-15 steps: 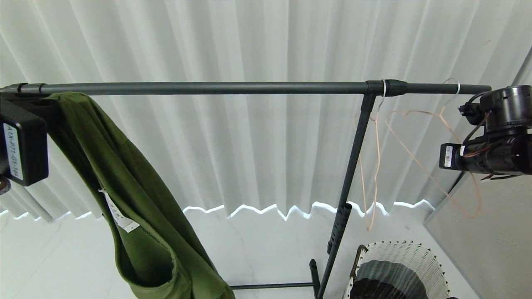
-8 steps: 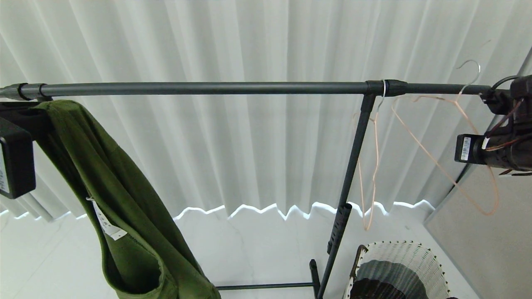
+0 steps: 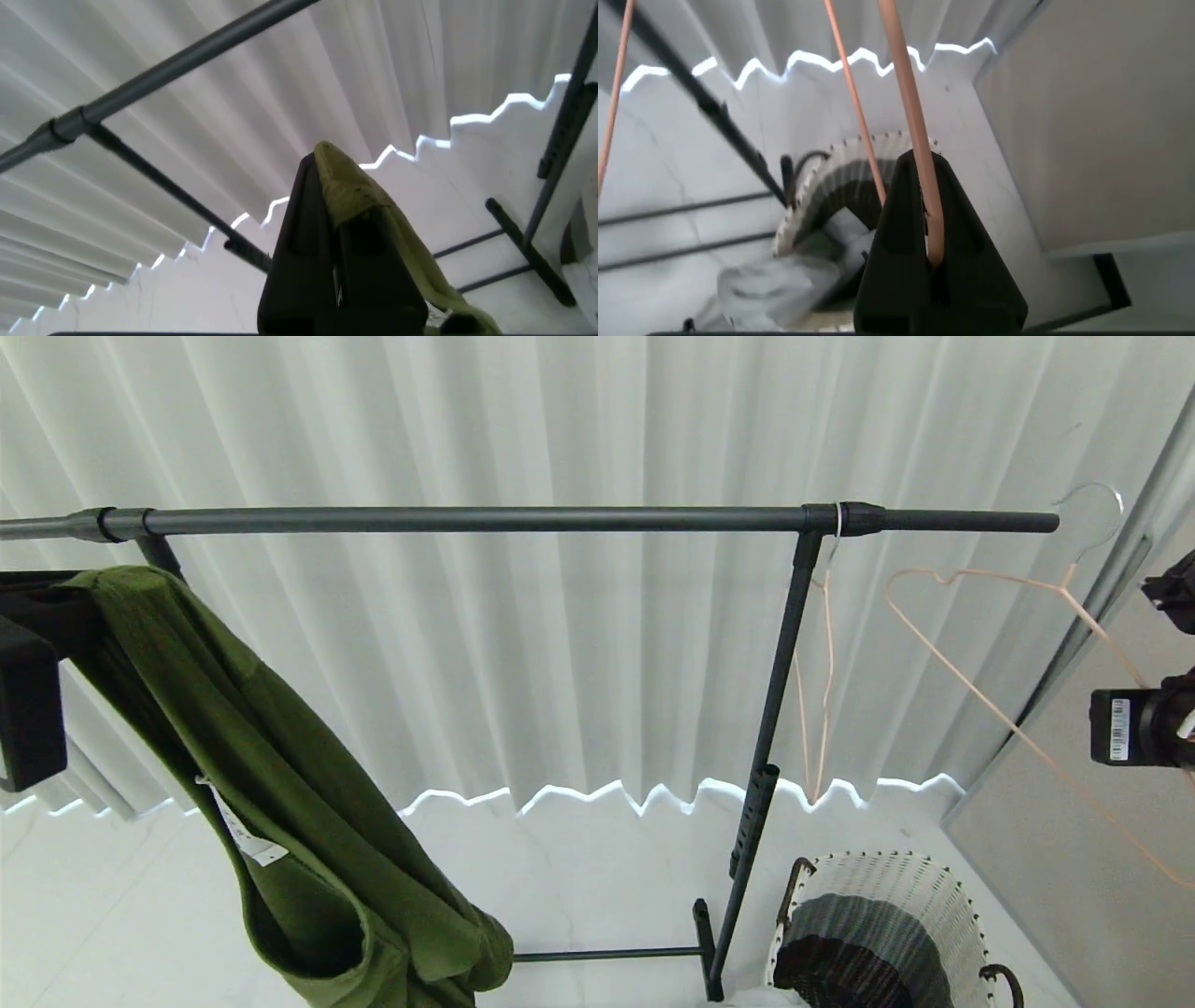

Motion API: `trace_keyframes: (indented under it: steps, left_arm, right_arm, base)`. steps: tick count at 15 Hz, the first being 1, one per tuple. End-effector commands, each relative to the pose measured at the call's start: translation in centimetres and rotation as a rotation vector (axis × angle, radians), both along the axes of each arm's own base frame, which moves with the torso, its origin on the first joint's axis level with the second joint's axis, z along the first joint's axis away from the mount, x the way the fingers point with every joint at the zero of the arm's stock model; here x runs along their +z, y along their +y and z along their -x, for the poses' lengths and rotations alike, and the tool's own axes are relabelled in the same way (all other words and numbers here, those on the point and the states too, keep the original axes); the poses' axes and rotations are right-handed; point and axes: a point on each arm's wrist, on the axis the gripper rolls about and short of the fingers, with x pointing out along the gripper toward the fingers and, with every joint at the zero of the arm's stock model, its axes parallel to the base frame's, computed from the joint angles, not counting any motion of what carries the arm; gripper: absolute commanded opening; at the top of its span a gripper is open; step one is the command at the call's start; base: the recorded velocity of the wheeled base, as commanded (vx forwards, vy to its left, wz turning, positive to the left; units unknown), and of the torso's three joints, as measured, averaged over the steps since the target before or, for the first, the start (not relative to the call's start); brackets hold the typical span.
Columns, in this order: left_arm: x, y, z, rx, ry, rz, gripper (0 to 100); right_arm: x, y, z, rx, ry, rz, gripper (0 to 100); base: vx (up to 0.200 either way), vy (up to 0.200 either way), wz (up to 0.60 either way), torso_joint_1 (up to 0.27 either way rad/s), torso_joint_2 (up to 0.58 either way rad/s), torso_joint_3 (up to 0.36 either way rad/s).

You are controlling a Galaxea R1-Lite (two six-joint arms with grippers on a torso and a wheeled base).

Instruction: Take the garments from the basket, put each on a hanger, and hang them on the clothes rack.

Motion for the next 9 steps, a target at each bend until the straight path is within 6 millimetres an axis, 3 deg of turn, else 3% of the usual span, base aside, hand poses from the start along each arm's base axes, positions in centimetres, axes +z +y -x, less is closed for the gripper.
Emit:
trace_keyframes:
  steps: [1, 6, 9]
  left_arm:
    - [0.0, 0.0, 0.0, 0.000, 0.000, 0.000, 0]
    - [-0.1, 0.0, 0.0, 0.000, 0.001, -0.001, 0]
    - [-0.3, 0.0, 0.0, -0.002, 0.007, -0.008, 0]
  right_arm:
    - [0.2, -0.5, 2.3, 0.008, -0.031, 0.007, 0]
    - [-0.1, -0.9, 3.6, 0.013, -0.034, 0.017, 0]
    - [0.0, -0.9, 3.7, 0.014, -0.040, 0.019, 0]
  base:
    - [-0.200, 0.000, 0.00, -0.002, 0.01, -0.002]
    - [-0.200, 0.000, 0.00, 0.003, 0.00, 0.000]
    - [0.000, 0.000, 0.00, 0.000, 0.00, 0.000]
